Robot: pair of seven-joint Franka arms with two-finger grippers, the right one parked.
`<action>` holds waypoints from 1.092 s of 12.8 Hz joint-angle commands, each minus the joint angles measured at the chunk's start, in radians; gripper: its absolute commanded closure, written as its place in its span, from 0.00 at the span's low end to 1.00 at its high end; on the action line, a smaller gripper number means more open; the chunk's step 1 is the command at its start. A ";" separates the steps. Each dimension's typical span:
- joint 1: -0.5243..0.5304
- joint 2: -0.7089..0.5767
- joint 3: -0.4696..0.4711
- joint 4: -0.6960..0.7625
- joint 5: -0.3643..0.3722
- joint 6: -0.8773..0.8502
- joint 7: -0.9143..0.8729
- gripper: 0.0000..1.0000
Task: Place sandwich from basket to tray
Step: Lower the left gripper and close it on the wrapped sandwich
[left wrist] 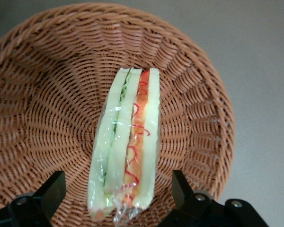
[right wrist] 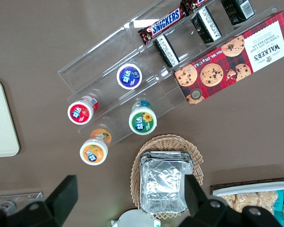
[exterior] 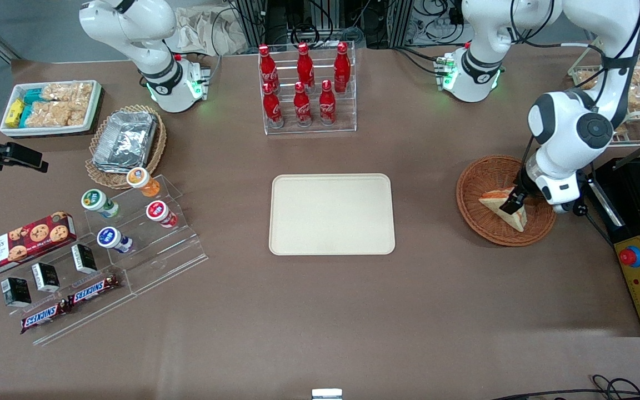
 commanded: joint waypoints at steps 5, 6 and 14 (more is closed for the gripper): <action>-0.002 0.029 -0.005 -0.020 -0.004 0.090 0.009 1.00; -0.002 0.020 -0.009 -0.017 -0.004 0.083 0.032 1.00; -0.002 -0.170 -0.050 0.188 0.022 -0.417 0.167 1.00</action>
